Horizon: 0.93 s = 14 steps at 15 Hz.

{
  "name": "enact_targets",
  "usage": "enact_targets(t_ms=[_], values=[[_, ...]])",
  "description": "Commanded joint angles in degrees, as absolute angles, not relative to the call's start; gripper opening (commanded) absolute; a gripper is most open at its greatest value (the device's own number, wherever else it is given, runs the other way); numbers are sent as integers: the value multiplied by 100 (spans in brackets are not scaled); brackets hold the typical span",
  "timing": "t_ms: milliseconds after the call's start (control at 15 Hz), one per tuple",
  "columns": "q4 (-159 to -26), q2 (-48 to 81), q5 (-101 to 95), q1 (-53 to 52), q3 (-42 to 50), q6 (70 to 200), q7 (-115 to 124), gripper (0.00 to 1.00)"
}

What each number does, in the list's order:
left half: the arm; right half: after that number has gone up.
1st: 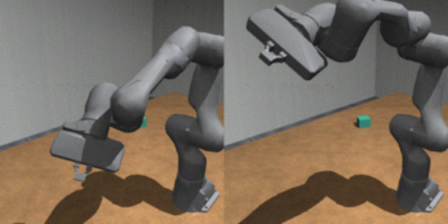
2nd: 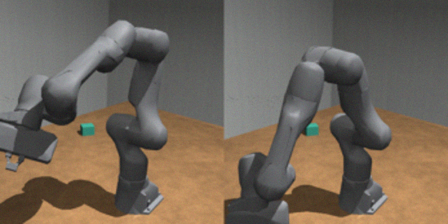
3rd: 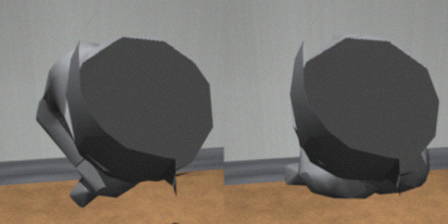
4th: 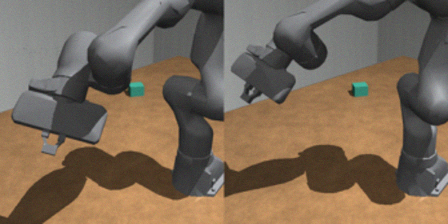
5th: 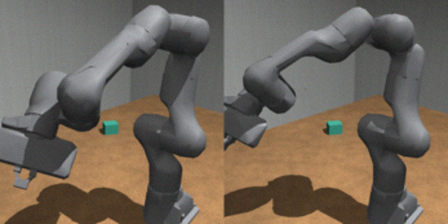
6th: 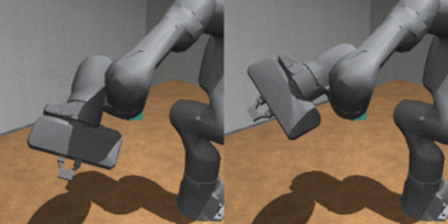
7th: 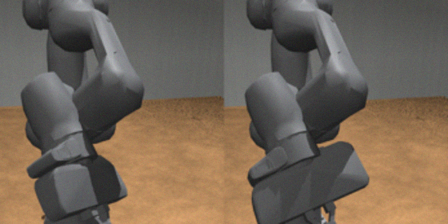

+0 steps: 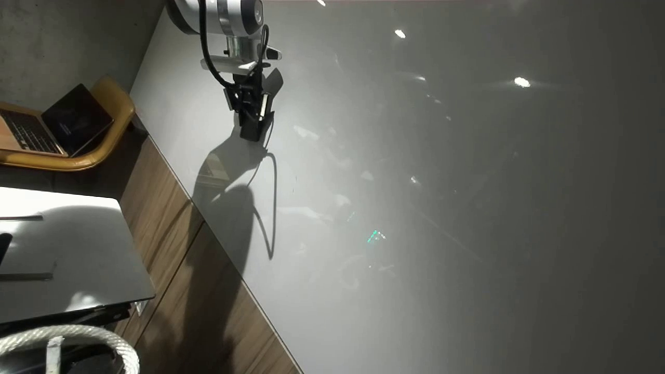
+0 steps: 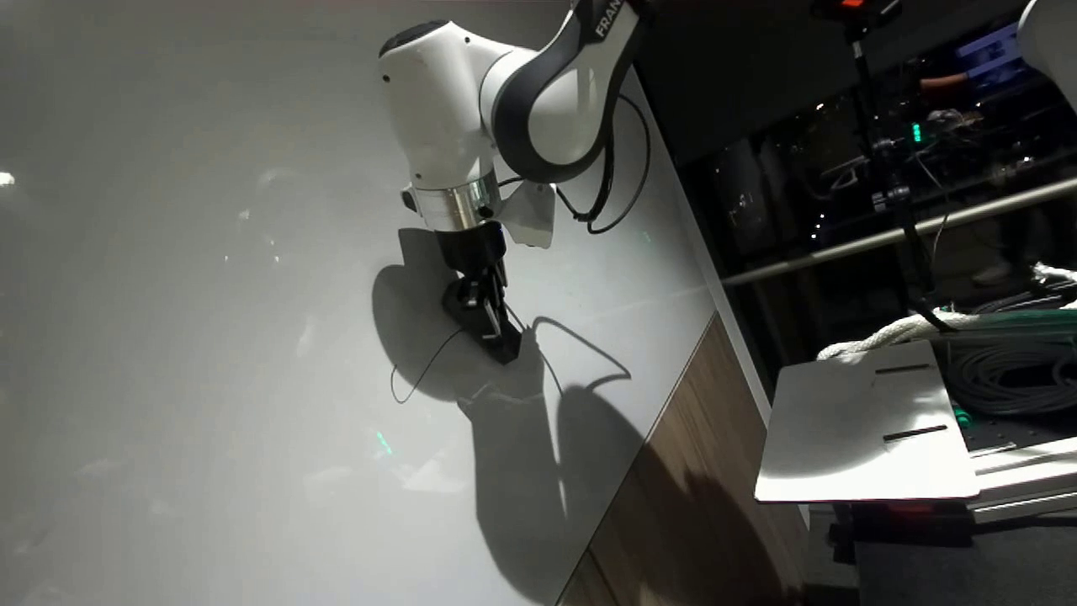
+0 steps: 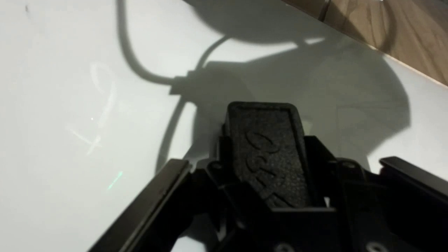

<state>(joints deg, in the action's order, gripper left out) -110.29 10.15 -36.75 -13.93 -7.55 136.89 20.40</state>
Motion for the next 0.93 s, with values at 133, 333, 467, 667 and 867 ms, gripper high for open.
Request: enact_targets(t_ms=[133, 333, 467, 667, 867], values=[[-9610, 1820, -3778, -1953, -992, 13256, 2187, 30], [-9050, 2227, -3754, -2272, -1054, 13061, 2160, 30], [-8731, 2511, -3722, -2459, -1047, 12975, 2121, 30], [-8330, 2915, -3677, -2670, -987, 12838, 2037, 30], [-7841, 3173, -3712, -2830, -887, 12354, 1882, 30]])
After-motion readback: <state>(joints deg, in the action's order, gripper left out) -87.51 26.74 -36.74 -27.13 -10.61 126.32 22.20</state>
